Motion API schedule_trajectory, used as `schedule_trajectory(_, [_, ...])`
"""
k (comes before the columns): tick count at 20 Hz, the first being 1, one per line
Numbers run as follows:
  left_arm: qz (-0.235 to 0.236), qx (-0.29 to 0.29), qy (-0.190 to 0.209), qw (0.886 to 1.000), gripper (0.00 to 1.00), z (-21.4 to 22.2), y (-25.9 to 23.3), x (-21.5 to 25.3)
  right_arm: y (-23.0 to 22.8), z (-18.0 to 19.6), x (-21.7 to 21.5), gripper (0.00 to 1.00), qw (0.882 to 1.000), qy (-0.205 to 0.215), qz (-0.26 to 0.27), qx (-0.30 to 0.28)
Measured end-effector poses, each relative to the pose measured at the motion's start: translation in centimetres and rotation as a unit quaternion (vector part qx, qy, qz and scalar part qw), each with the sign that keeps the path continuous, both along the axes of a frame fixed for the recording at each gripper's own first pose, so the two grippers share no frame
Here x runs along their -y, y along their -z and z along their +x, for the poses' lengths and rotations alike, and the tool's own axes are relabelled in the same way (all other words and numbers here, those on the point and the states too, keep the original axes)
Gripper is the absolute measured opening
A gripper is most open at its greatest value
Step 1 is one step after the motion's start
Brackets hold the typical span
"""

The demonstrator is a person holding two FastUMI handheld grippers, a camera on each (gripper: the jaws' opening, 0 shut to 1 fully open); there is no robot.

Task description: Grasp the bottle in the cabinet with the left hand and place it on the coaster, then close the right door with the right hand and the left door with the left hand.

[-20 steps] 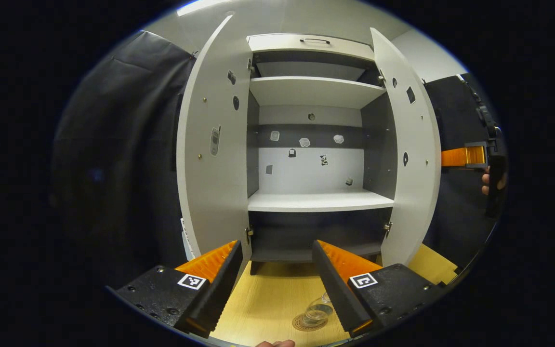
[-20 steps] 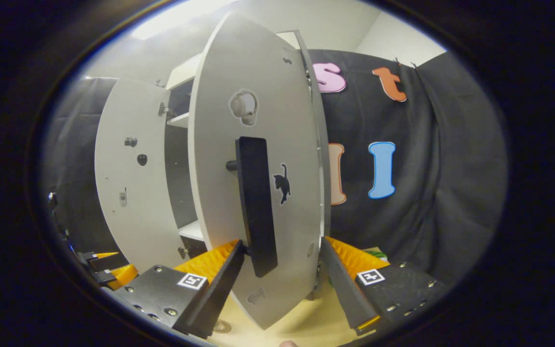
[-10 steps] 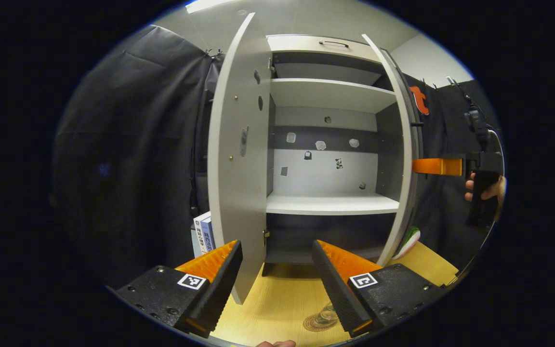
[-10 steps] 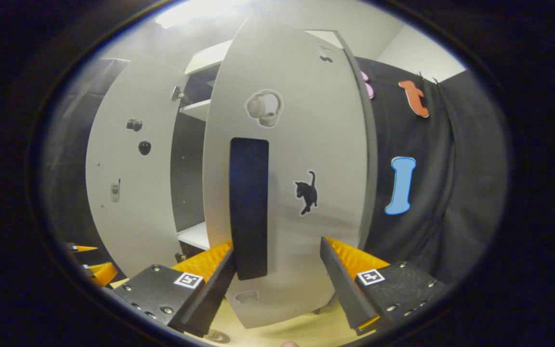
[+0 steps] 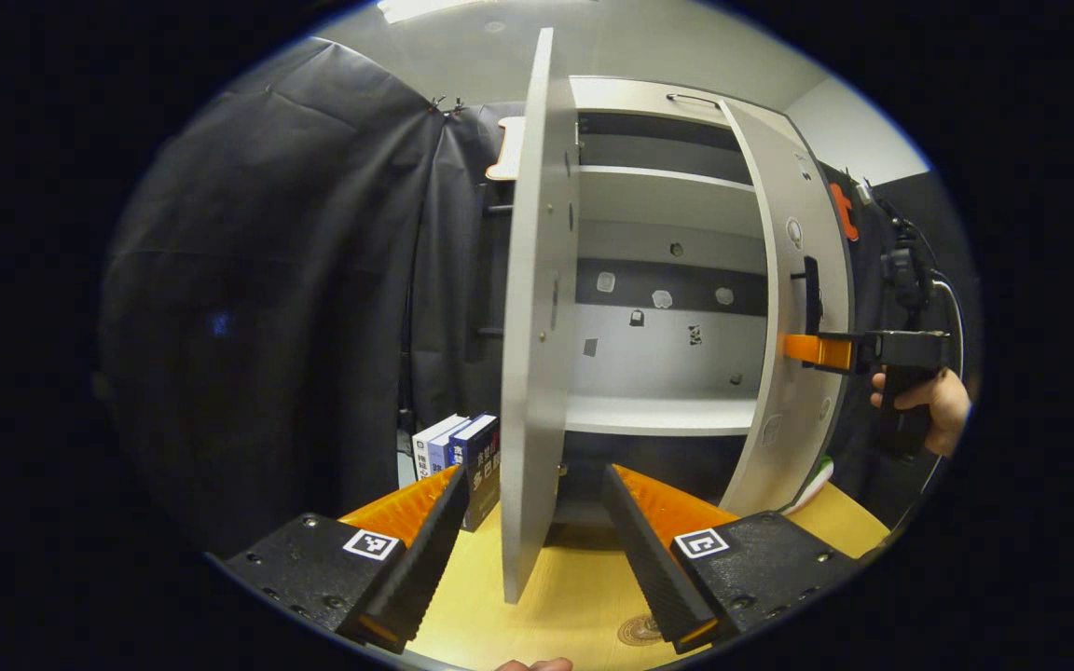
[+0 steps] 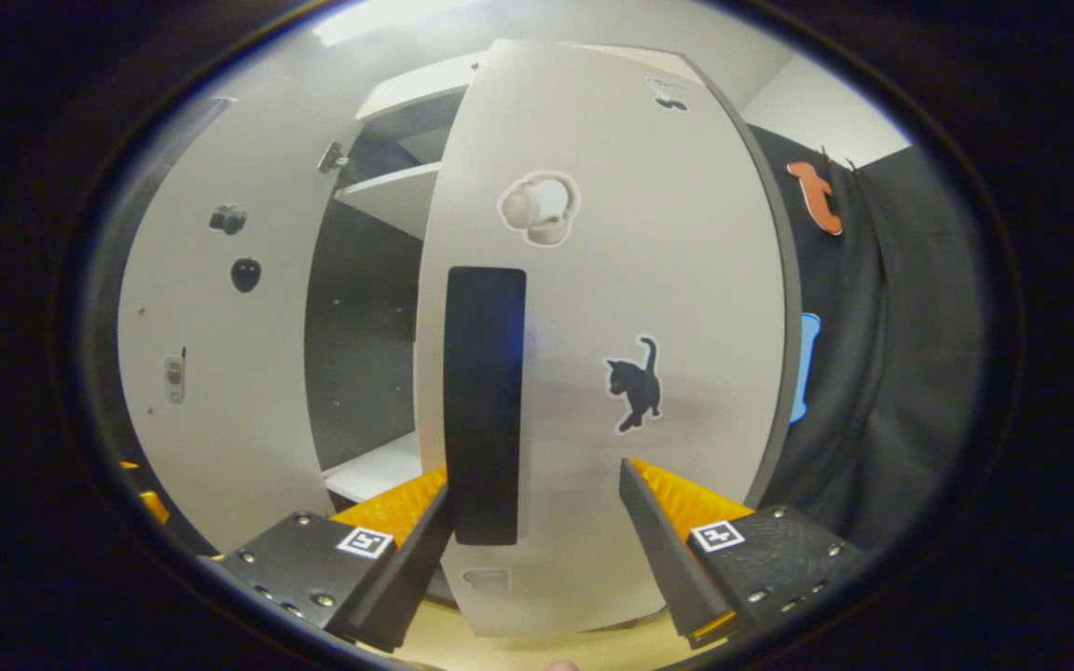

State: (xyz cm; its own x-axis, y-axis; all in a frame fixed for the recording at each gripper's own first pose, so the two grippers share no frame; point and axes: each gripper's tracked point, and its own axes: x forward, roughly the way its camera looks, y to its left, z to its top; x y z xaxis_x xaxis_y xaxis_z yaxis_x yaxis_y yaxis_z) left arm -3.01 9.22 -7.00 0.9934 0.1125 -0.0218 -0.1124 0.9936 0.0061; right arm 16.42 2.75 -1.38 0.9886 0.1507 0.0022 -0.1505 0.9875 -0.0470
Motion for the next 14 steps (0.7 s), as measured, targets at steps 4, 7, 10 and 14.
schedule_trajectory(4, [-0.019, 0.001, 0.004, 1.000, 0.93, 0.6, -1.5, -2.1, 0.0, 1.9, -0.8, 1.00, 1.000, 0.016, -0.001, 0.004])
schedule_trajectory(7, [-0.048, 0.004, 0.007, 0.999, 0.95, 0.6, -3.1, -3.4, 0.1, 3.4, -1.3, 1.00, 1.000, 0.026, -0.001, 0.002])
schedule_trajectory(10, [-0.075, 0.001, 0.009, 0.997, 0.95, 0.9, -3.9, -5.0, 0.1, 4.1, -1.3, 1.00, 0.999, 0.044, -0.001, 0.008])
schedule_trajectory(14, [-0.080, 0.004, 0.003, 0.997, 0.95, 1.7, -4.7, -7.2, 0.1, 4.9, -1.5, 0.97, 0.998, 0.063, -0.003, 0.009])
